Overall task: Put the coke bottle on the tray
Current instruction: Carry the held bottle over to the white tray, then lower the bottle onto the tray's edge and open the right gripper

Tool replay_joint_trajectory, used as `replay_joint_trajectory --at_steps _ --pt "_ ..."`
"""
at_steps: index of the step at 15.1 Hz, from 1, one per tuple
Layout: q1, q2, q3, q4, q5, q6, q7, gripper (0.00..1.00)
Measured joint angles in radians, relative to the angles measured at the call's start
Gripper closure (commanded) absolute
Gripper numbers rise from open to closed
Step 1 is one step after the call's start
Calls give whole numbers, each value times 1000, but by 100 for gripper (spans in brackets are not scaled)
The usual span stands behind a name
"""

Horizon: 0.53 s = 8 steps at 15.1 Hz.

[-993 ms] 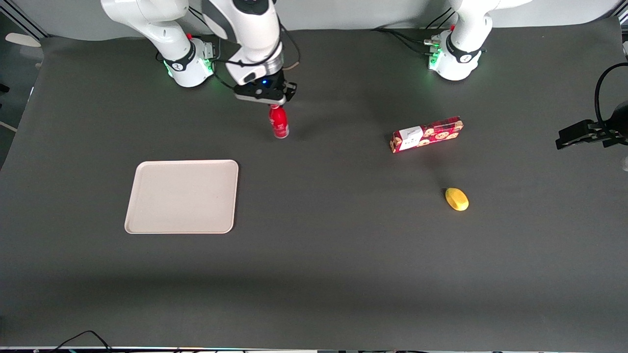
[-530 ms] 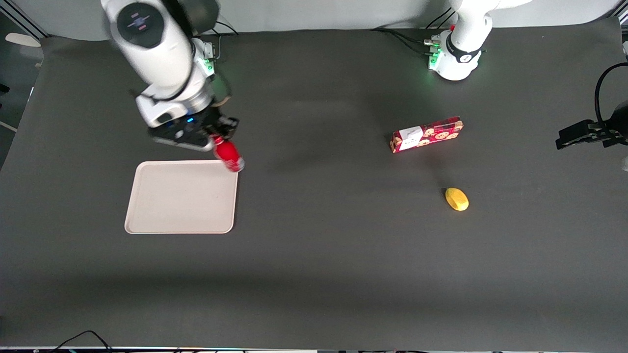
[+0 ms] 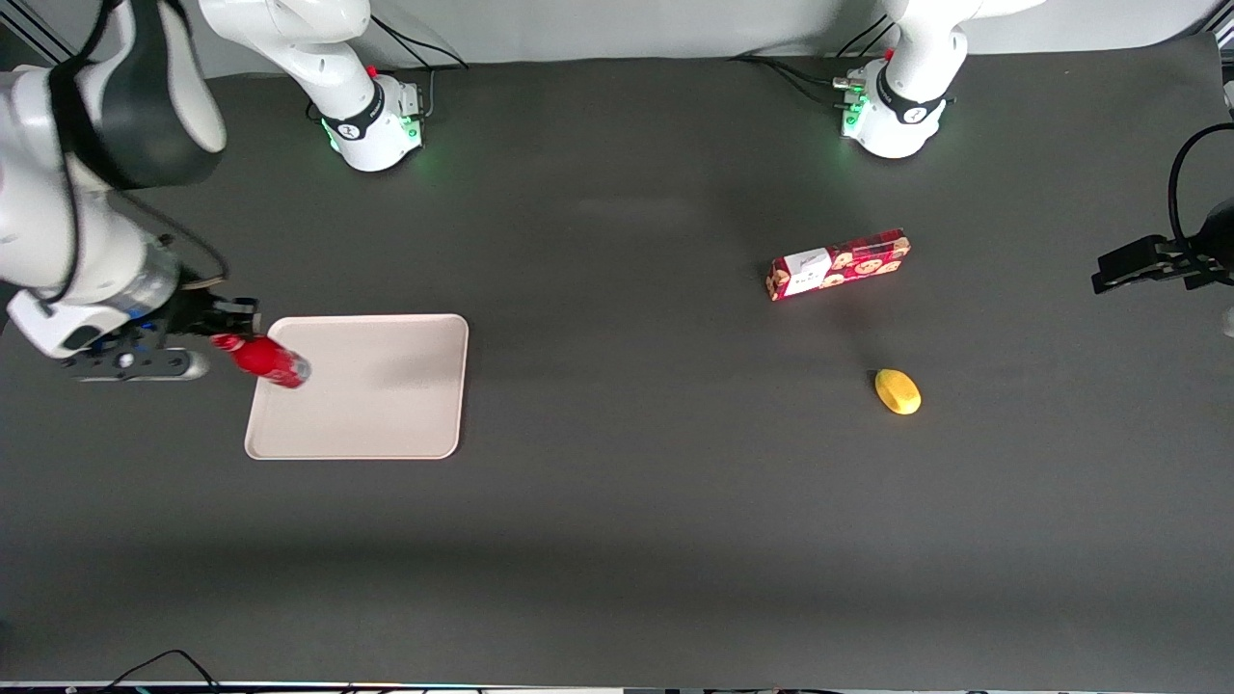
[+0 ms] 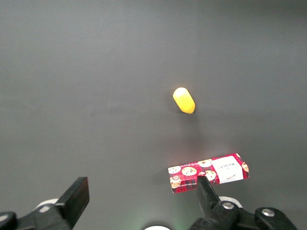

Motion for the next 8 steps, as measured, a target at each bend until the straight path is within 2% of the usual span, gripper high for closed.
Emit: replay_joint_trajectory --at_steps 2,4,8 --pt "-18 6 -57 -1 -1 1 -112 100" --pt "-47 11 -67 -29 -1 48 -162 100" --pt "-65 23 -77 -176 -1 258 -201 100"
